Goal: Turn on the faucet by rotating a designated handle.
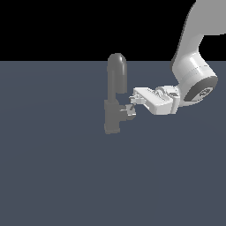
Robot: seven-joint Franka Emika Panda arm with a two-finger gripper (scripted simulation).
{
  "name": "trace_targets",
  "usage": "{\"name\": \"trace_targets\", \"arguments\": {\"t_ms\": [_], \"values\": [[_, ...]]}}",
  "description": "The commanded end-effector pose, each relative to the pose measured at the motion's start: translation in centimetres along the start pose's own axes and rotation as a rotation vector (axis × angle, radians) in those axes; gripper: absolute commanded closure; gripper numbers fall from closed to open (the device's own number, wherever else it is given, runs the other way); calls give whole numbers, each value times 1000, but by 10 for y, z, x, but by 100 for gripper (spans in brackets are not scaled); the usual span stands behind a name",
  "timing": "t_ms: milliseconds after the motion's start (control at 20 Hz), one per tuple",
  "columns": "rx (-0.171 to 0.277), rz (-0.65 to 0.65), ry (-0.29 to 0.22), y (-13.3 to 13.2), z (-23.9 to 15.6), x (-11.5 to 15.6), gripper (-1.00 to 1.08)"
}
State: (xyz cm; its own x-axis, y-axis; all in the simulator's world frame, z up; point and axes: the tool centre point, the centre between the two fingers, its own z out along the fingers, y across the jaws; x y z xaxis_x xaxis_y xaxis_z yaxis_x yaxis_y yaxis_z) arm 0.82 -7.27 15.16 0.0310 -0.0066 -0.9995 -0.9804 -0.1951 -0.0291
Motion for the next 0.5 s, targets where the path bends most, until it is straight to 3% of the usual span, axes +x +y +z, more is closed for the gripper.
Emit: {"name": "trace_targets", "arguments": {"t_ms": [0, 200, 250, 450], "values": [[-2, 29, -11, 18, 0, 15, 108], [-3, 31, -12, 30, 0, 21, 108], [-3, 0, -2, 16, 0, 7, 108], [-4, 13, -6, 28, 0, 35, 108]]}}
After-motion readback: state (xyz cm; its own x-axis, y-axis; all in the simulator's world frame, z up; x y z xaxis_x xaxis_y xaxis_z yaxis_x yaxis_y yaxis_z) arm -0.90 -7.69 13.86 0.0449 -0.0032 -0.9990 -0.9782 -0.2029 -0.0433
